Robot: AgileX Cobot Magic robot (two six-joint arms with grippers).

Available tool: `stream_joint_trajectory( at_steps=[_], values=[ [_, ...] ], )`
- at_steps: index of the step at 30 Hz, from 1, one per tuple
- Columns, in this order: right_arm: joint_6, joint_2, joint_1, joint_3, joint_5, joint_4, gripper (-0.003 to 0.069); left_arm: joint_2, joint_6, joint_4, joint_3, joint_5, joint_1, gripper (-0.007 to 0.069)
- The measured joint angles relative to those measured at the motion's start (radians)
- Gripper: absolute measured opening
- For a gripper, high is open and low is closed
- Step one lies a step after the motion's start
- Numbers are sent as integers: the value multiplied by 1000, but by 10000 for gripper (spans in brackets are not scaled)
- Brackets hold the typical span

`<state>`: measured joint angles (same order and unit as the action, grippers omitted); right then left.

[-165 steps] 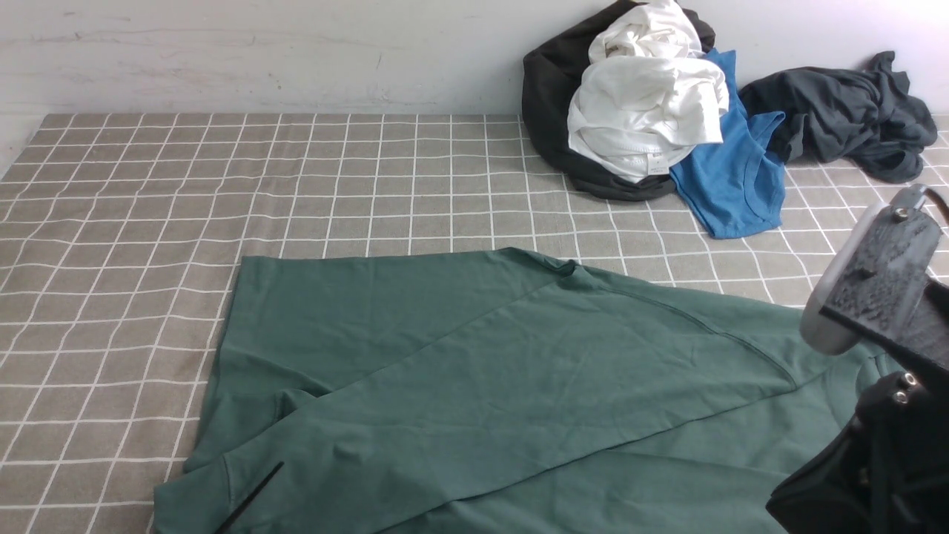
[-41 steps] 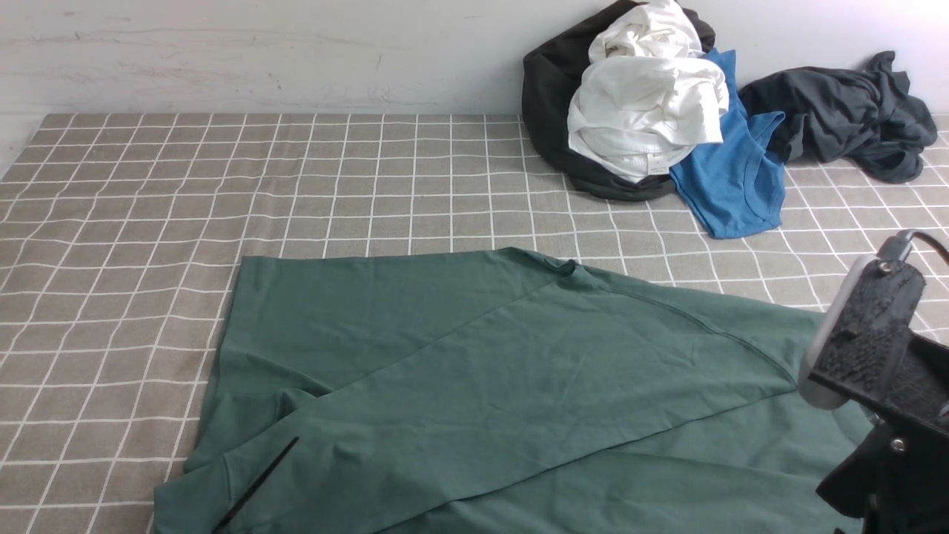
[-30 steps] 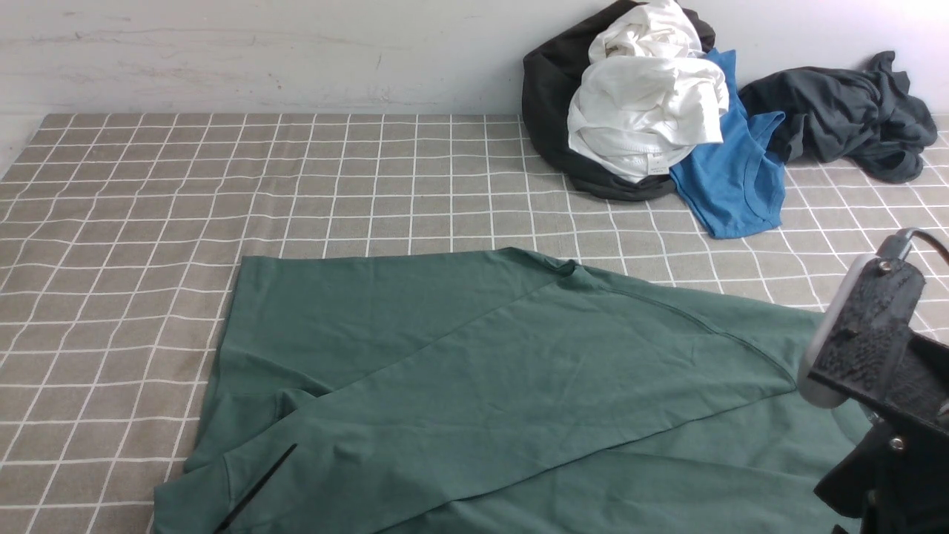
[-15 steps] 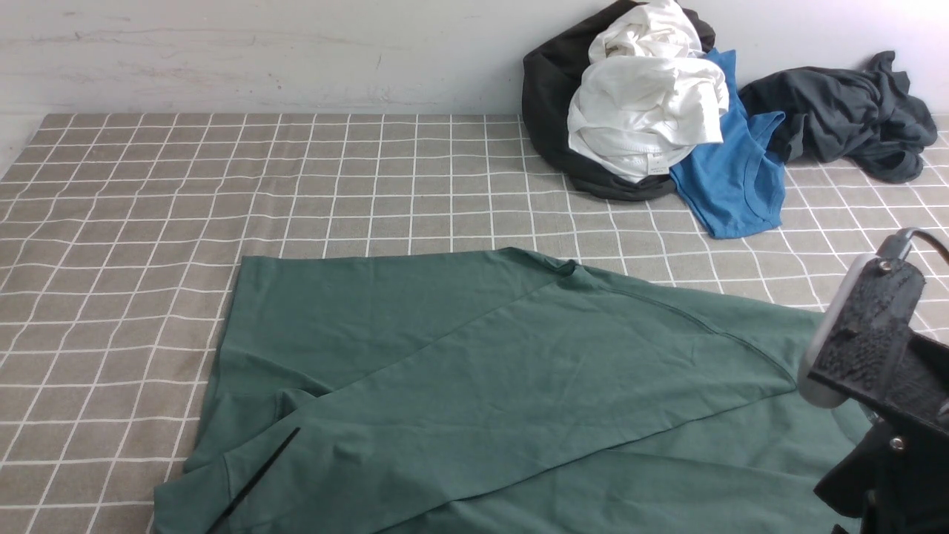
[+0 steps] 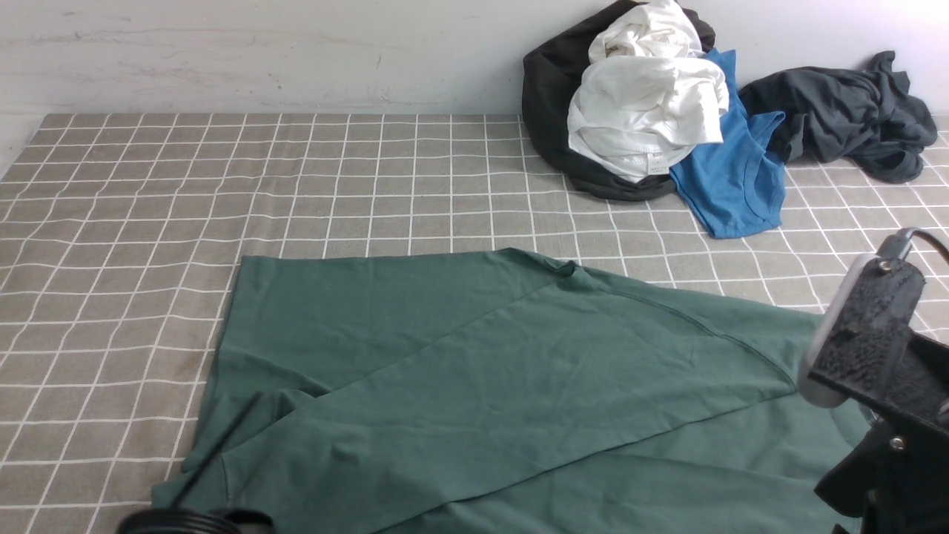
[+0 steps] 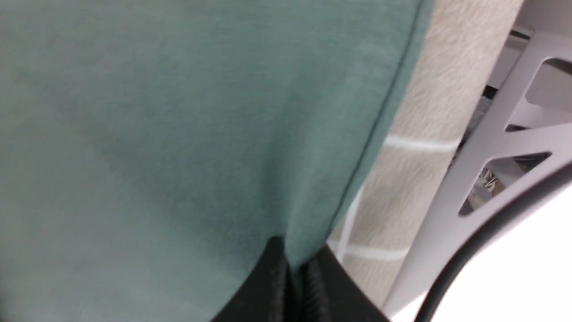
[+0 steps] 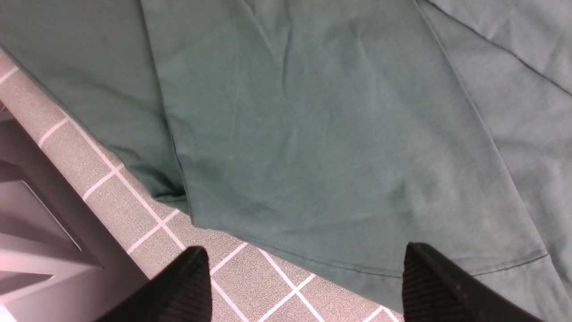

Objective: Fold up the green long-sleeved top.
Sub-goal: Use both arms simultaneously to clamp the lower edge of the clothing fabric

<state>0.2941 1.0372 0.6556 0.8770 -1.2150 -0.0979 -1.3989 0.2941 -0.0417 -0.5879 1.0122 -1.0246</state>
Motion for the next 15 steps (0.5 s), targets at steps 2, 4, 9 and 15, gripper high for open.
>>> stream_joint_trajectory(
  at_steps=[2,4,9,15],
  values=[
    [0,0,0,0,-1,5,527,19,1,-8,-12,27,23,3],
    [0,0,0,0,-8,21,527,52,7,-27,-28,64,87,3],
    [15,0,0,-24,-15,64,527,80,52,-37,-31,89,209,3],
    [24,0,0,-184,47,183,527,81,62,-38,-31,80,242,3]
  ],
)
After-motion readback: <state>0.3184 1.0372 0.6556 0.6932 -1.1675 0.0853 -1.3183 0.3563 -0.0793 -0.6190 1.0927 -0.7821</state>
